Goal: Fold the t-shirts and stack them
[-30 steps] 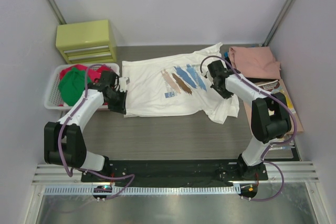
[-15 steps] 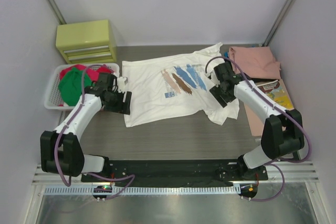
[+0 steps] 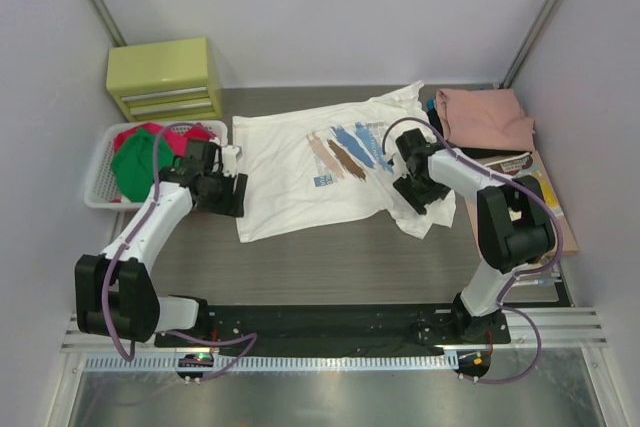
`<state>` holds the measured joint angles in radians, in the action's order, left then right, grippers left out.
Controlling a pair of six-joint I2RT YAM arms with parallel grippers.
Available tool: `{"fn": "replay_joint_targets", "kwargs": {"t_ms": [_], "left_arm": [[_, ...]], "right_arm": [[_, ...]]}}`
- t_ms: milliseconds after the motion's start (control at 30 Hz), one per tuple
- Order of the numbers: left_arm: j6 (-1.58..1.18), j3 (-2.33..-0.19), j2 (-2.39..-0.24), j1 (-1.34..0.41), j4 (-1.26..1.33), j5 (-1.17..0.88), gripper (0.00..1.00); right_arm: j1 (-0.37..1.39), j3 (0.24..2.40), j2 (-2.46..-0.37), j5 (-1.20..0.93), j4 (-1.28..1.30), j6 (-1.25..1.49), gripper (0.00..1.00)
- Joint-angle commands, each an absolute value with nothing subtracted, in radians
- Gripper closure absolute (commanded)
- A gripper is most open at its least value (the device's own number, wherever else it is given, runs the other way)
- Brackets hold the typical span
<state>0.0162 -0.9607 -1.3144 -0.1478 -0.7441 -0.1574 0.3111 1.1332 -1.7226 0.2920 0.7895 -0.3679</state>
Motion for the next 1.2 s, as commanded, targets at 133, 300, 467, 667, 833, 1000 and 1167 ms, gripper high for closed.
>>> {"fn": "replay_joint_targets", "kwargs": {"t_ms": [133,300,467,667,833,1000,1167], "left_arm": [[0.035,-0.976,-1.356,-0.147,-0.736,-0.175,0.78],[0.037,-0.985,-1.375,-0.147,-0.738,-0.186,0.77],[0.044,-0.979,-1.359,-0.147,-0.736,-0.181,0.77],[0.043,-0.988,-1.396,-0.147,-0.733,-0.195,0.78],[0.043,-0.989,-1.396,-0.149,-0.738,-0.199,0.78],[0.051,-0.986,-1.382,-0.147,-0.739,-0.19,0.78],[0.054,-0.986,-1.379,-0.149,-0.742,-0.183,0.95]], "right_arm": [[0.313,1.18,-1.755,0.29,0.732,-0.37,0.47],[0.311,1.152,-1.757,0.327,0.71,-0.382,0.46],[0.307,1.134,-1.675,0.324,0.721,-0.388,0.46],[0.307,1.126,-1.601,0.265,0.759,-0.368,0.53],[0.307,1.12,-1.637,0.275,0.744,-0.365,0.52],[0.307,1.135,-1.692,0.265,0.729,-0.357,0.5],[0.307,1.129,-1.684,0.29,0.745,-0.342,0.83]]}}
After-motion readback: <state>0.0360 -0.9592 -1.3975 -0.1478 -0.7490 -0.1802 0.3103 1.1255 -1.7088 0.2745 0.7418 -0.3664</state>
